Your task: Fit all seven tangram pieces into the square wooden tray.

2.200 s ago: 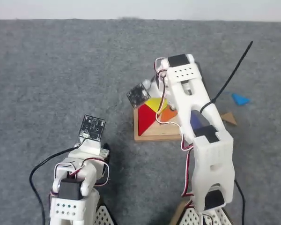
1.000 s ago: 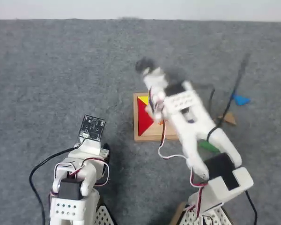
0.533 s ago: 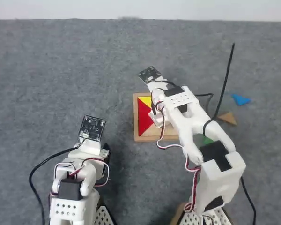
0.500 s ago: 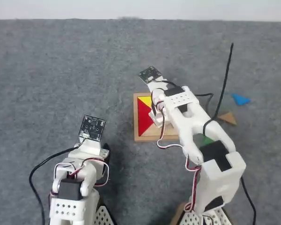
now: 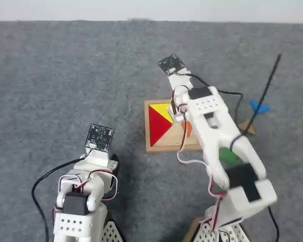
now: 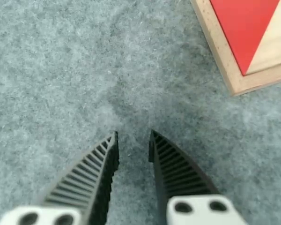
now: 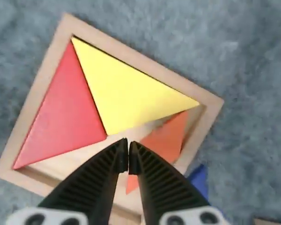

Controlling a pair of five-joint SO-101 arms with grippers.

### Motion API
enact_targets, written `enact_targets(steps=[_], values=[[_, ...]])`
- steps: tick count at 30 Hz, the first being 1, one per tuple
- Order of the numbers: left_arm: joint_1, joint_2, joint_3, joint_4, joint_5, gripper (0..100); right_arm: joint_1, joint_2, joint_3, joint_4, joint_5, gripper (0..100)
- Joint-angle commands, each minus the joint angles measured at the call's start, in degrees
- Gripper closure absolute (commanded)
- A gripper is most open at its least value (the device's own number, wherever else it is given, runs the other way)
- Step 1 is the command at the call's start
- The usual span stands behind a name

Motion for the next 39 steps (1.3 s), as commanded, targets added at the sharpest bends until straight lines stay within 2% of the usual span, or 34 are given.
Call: enact_targets(steps=[1, 10, 18, 22, 26, 30, 34, 39], values=[[-0.44, -0.7, -0.75, 0.18, 0.53, 90, 0.22, -6.37, 7.91, -7.43, -0.09, 99.1], [-0.44, -0.7, -0.75, 0.18, 0.53, 90, 0.48, -3.65, 10.9, -9.8, -0.26, 99.1], [-0.44, -0.7, -0.75, 0.18, 0.53, 90, 5.23, 9.27, -1.14, -6.29, -0.53, 99.1], [-0.44, -0.7, -0.75, 0.18, 0.53, 90, 4.79, 11.56, -4.4, -6.9, -0.62, 99.1], [-0.44, -0.7, -0.75, 0.18, 0.53, 90, 2.95, 7.78, -4.04, -7.96, -0.7, 99.1], [-0.44, -0.7, -0.75, 0.18, 0.53, 90, 1.71, -2.77, 1.67, -9.63, -2.29, 99.1], [-0.44, -0.7, -0.75, 0.18, 0.53, 90, 6.46, -9.45, 9.05, -14.11, -2.73, 99.1], [-0.44, -0.7, -0.75, 0.18, 0.53, 90, 10.07, -4.0, 10.02, -14.2, -2.2, 99.1]])
